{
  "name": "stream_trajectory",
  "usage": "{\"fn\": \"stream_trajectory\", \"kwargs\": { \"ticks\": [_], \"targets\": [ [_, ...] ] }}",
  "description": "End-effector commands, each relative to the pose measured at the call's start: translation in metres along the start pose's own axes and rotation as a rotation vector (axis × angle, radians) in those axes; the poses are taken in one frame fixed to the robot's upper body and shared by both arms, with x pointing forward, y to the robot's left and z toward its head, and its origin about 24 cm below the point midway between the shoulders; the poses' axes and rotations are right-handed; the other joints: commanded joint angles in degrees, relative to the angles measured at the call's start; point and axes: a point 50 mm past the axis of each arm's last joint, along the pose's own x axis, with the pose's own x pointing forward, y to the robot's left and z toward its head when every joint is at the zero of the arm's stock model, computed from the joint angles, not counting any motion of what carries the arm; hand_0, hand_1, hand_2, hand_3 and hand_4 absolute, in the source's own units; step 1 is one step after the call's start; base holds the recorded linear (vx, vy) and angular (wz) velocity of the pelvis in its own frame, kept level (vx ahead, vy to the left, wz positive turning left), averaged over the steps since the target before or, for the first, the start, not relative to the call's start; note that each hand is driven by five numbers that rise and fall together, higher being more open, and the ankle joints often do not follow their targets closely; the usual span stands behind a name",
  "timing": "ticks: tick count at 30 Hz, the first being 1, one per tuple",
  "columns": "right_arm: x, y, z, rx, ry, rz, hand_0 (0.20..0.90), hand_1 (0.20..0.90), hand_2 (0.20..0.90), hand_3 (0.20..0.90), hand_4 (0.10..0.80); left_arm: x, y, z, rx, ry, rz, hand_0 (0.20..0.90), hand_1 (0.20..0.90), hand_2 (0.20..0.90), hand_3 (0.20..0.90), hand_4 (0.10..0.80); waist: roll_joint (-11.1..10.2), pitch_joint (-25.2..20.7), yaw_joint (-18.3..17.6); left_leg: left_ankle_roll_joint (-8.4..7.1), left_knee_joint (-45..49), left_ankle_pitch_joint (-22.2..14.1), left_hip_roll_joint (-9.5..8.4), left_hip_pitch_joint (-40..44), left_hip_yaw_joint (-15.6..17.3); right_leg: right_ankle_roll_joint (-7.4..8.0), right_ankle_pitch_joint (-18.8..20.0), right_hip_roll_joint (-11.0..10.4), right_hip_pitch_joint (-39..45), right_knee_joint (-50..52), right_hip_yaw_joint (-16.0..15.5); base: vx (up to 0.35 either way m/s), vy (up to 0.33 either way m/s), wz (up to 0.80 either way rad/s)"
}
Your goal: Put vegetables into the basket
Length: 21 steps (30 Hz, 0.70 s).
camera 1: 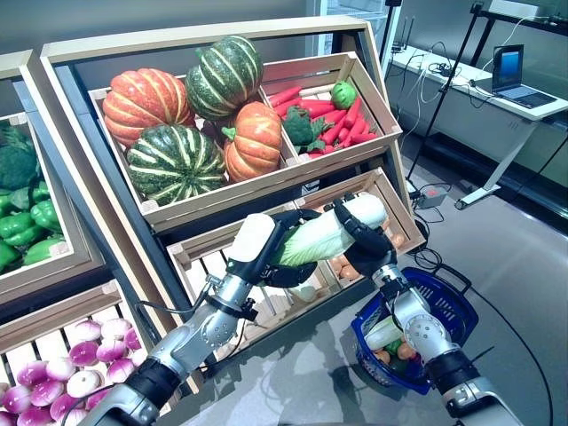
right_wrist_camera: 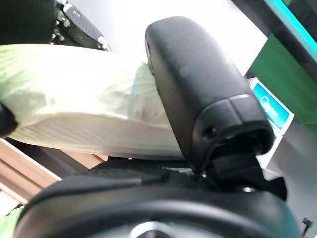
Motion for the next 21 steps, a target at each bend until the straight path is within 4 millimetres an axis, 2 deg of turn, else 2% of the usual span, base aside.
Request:
{"fn": "stream_trajectory", "kwargs": {
  "ticks": [1,10,11,12,15,16,18,19,21],
  "targets": [
    [0.053,0.067,0.033,0.04,-0.168,0.274,0.3,0.3,0.3,0.3,0.4,0.046,0.012,0.049,-0.086,-0.336,0.084,0.3,0.3,0.3,0.3,0.4,-0.3,-4.0,-0.5,-0.49,0.3,-4.0,-0.56,-1.5,0.3,1.53,0.9,-1.8,-2.6,1.4,3.4,0.0,0.0,0.0],
    [0.053,0.068,0.042,0.007,-0.231,0.261,0.3,0.3,0.3,0.3,0.4,0.044,0.008,0.042,-0.09,-0.265,0.065,0.3,0.3,0.3,0.3,0.4,-0.2,-3.8,-0.5,-0.48,0.3,-3.9,-0.52,-1.7,0.3,1.43,1.0,-1.6,-2.8,1.3,3.7,0.0,0.0,0.0],
    [0.053,0.068,0.044,-0.002,-0.238,0.262,0.3,0.3,0.3,0.3,0.4,0.044,0.007,0.038,-0.087,-0.231,0.048,0.46,0.46,0.46,0.46,0.507,-0.2,-3.8,-0.5,-0.48,0.2,-3.8,-0.5,-1.7,0.3,1.44,1.0,-1.6,-2.8,1.3,3.8,0.0,0.0,0.0],
    [0.053,0.069,0.045,-0.012,-0.244,0.264,0.3,0.3,0.3,0.3,0.4,0.044,0.005,0.035,-0.084,-0.199,0.032,0.9,0.9,0.9,0.9,0.8,-0.2,-3.7,-0.5,-0.5,0.2,-3.8,-0.49,-1.7,0.3,1.44,1.0,-1.6,-2.8,1.2,3.8,0.0,0.0,0.0],
    [0.052,0.071,0.051,-0.048,-0.263,0.264,0.3,0.3,0.3,0.3,0.4,0.038,-0.001,0.02,-0.095,-0.077,-0.012,0.9,0.9,0.9,0.9,0.8,-0.1,-3.7,-0.5,-0.5,0.2,-3.8,-0.47,-1.8,0.4,1.45,1.1,-1.6,-2.8,1.1,3.8,0.0,0.0,0.0],
    [0.051,0.071,0.057,-0.075,-0.283,0.262,0.3,0.3,0.3,0.3,0.4,0.032,-0.006,0.006,-0.111,0.021,-0.036,0.9,0.9,0.9,0.9,0.8,-0.1,-3.6,-0.5,-0.5,0.2,-3.8,-0.47,-1.8,0.4,1.46,1.0,-1.5,-2.8,1.1,3.9,0.0,0.0,0.0],
    [0.05,0.071,0.064,-0.103,-0.308,0.254,0.3,0.3,0.3,0.3,0.4,0.024,-0.01,-0.007,-0.103,0.114,-0.058,0.9,0.9,0.9,0.9,0.8,-0.1,-3.6,-0.5,-0.52,0.2,-3.7,-0.43,-1.8,0.5,1.47,1.1,-1.5,-2.8,1.1,3.9,0.0,0.0,0.0],
    [0.05,0.071,0.064,-0.107,-0.31,0.253,0.3,0.3,0.3,0.3,0.4,0.024,-0.01,-0.008,-0.1,0.116,-0.059,0.9,0.9,0.9,0.9,0.8,0.0,-3.6,-0.5,-0.52,0.2,-3.7,-0.43,-1.8,0.5,1.46,1.1,-1.5,-2.8,1.1,3.9,0.0,0.0,0.0],
    [0.049,0.067,0.074,-0.14,-0.338,0.235,0.3,0.3,0.3,0.3,0.4,0.01,-0.019,-0.03,-0.088,0.264,-0.094,0.9,0.9,0.9,0.9,0.8,0.0,-3.5,-0.6,-0.57,0.3,-3.7,-0.38,-1.8,0.6,1.44,1.1,-1.4,-2.9,1.2,3.9,0.0,0.0,0.0]
  ]
}}
